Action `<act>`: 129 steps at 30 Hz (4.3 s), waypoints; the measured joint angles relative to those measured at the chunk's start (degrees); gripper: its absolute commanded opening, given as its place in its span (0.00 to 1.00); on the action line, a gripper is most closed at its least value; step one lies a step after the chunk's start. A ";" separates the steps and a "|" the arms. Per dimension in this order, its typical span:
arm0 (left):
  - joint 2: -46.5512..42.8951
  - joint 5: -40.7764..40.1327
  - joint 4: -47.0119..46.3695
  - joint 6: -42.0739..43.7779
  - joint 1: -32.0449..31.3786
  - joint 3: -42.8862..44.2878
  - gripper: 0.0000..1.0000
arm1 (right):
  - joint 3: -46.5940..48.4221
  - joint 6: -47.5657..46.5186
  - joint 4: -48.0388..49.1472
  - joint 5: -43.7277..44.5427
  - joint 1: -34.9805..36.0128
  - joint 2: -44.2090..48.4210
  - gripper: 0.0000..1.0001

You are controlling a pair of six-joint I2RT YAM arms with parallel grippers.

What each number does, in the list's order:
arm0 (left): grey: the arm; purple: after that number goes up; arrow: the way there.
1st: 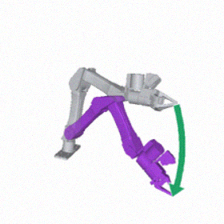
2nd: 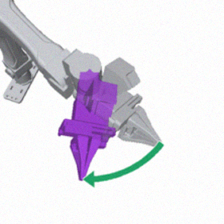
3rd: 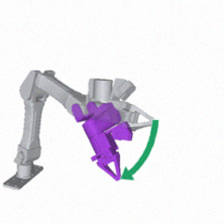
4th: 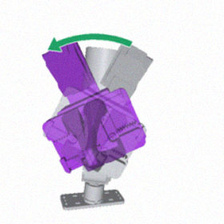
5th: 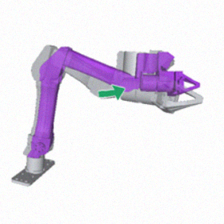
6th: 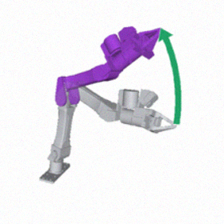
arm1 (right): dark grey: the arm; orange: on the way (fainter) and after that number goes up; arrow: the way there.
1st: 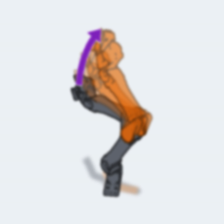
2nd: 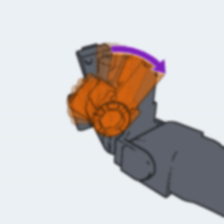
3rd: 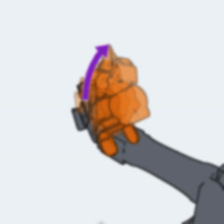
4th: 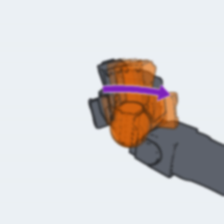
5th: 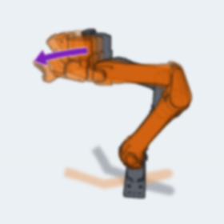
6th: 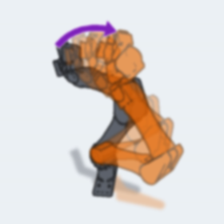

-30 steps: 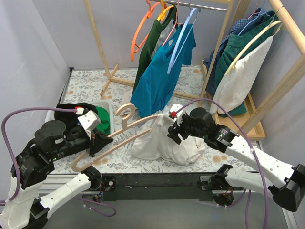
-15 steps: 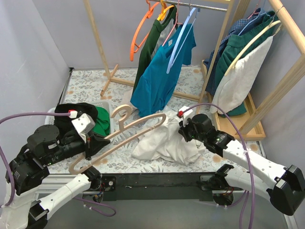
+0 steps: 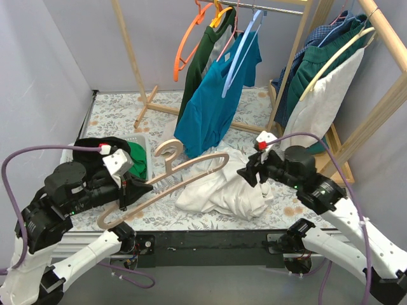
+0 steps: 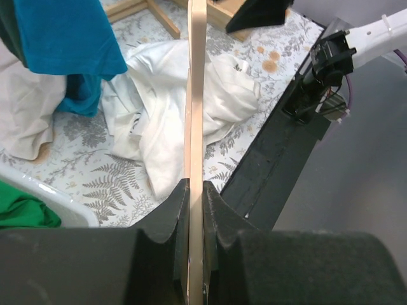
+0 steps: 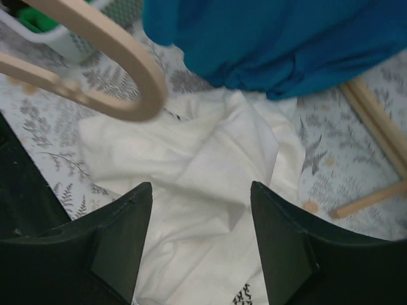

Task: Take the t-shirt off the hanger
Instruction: Place the hanger at the clothesline.

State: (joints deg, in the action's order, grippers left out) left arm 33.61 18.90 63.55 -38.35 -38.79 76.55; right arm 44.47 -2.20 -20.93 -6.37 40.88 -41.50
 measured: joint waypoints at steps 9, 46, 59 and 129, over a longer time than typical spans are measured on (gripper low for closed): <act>6.62 6.47 -1.49 0.81 0.00 -1.29 0.00 | 17.94 -9.20 -3.98 -19.56 0.00 -2.19 0.72; 3.80 13.77 -2.56 4.59 0.04 2.73 0.42 | 23.54 -15.67 -10.69 -46.31 0.13 -12.96 0.01; -2.86 -12.74 -11.13 3.45 0.04 -4.63 0.94 | 24.24 -14.67 -21.59 -29.79 0.11 -6.01 0.01; 1.60 -22.75 -26.67 3.41 0.04 -14.60 0.98 | 31.12 -6.49 13.09 57.92 0.00 -20.06 0.01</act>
State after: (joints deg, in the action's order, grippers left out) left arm 35.20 -3.86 36.88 -34.94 -38.74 61.95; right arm 75.59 -8.69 -7.84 51.55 40.88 -61.56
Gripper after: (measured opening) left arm 0.981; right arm 0.101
